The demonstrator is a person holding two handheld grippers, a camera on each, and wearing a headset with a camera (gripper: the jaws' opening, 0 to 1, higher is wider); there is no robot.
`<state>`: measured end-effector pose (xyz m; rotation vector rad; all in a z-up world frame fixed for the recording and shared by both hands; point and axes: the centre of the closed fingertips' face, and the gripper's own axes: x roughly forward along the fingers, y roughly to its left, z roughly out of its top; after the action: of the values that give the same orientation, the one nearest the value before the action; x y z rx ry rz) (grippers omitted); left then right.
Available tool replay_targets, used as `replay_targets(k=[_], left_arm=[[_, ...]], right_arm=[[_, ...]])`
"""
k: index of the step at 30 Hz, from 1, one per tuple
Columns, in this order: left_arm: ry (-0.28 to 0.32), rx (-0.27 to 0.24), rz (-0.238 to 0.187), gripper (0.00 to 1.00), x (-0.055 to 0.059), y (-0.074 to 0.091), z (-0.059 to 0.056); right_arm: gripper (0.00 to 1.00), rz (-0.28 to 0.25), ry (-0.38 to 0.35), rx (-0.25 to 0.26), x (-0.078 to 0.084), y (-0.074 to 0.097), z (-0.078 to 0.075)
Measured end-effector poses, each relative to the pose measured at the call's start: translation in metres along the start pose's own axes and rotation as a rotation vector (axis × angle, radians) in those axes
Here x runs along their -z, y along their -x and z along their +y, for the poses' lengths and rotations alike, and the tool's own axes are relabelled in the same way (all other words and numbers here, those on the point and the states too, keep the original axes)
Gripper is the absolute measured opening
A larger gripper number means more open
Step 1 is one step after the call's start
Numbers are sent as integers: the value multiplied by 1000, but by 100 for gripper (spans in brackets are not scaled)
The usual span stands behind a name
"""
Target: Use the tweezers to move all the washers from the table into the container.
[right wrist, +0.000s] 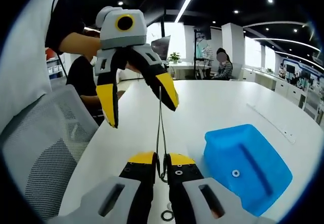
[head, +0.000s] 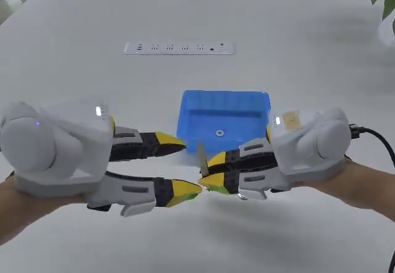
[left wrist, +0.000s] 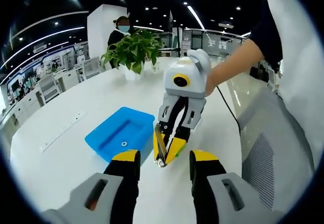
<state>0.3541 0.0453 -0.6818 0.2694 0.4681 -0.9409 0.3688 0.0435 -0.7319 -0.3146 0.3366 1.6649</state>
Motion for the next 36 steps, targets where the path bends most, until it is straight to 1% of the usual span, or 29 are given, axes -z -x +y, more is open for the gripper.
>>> replay_targets(k=[2, 4, 6, 9, 12, 13, 15, 16, 18, 20, 22, 23, 26, 28, 31, 32, 33, 36], left_arm=[[15, -20, -6, 44, 2, 6, 1], [24, -48, -6, 44, 6, 13, 2], [36, -60, -12, 43, 9, 18, 1], [71, -81, -42, 44, 14, 27, 0], [108, -83, -50, 48, 20, 34, -1], [135, -69, -50, 50, 23, 36, -4], [154, -63, -58, 55, 25, 39, -6], [163, -64, -64, 57, 27, 42, -7], [195, -62, -75, 60, 29, 45, -9], [211, -75, -84, 62, 31, 46, -10], [224, -88, -92, 66, 33, 45, -11], [232, -95, -96, 70, 35, 45, -12], [264, -106, -115, 74, 37, 43, -15], [276, -115, -115, 77, 39, 42, -17], [282, -132, -106, 83, 41, 42, -18], [282, -135, -104, 86, 41, 42, -18], [284, -152, -97, 89, 43, 43, -17], [292, -188, -90, 97, 46, 47, -14]], right_arm=[[9, -3, -2, 7, -4, 5, -1], [9, -7, -6, 18, -8, 9, -3], [9, -15, -5, 25, -13, 14, -5], [9, -30, 5, 42, -26, 22, -10], [9, -43, 29, 60, -39, 28, -18], [9, -47, 37, 63, -45, 31, -22], [9, -51, 45, 69, -51, 33, -29], [9, -53, 46, 78, -53, 35, -37], [9, -68, 39, 99, -59, 38, -50], [9, -69, 45, 117, -62, 39, -59], [9, -82, 36, 136, -66, 39, -72], [9, -84, 36, 145, -66, 39, -76], [9, -88, 25, 169, -65, 36, -90], [9, -87, 18, 181, -63, 34, -98], [9, -70, 3, 209, -53, 28, -112], [9, -68, 1, 212, -51, 27, -114], [9, -64, -20, 219, -45, 24, -120], [9, -59, -60, 215, -33, 17, -126]])
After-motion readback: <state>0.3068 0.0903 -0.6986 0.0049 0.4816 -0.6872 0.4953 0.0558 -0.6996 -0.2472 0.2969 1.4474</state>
